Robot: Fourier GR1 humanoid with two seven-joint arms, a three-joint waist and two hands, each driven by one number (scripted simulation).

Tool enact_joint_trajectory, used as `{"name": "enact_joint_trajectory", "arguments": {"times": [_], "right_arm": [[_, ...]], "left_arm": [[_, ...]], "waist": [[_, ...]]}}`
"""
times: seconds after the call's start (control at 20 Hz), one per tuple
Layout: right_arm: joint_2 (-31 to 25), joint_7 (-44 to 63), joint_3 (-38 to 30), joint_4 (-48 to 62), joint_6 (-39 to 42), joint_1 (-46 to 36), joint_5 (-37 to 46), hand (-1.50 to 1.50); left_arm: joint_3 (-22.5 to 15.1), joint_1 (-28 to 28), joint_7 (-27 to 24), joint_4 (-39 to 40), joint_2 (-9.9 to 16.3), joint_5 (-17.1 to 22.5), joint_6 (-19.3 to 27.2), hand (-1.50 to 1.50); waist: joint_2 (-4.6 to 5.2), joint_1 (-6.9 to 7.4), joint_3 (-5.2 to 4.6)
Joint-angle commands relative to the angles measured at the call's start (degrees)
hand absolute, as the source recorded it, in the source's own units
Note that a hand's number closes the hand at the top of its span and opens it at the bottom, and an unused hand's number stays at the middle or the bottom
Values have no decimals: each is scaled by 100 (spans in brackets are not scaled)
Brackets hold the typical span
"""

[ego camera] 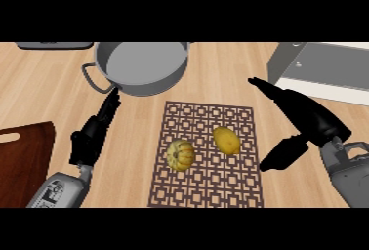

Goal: Pick the lemon from the placemat and place it in the tiered shelf

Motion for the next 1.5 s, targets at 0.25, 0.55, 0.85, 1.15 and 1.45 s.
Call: {"name": "enact_joint_trajectory", "arguments": {"times": [0.25,0.55,0.85,1.15,1.45], "right_arm": [[1067,744,180,-467,98,157,1116,-150],[1268,1174,-148,-980,601,318,1354,-150],[1769,728,-46,-790,494,864,2077,-150],[2330,891,-146,-368,792,422,2360,-150],[2417,259,-413,320,749,455,2789,-150]], "left_arm": [[140,411,-151,-225,-275,-356,-278,0],[234,27,320,-114,-666,-697,-194,0],[738,224,1,-88,-543,-682,-645,0],[1087,-46,77,196,-556,-685,-1014,0],[1079,-138,-72,436,-891,-1038,-906,0]], "waist": [[13,29,4],[11,8,5],[15,14,5],[19,18,4],[23,17,5]]}}
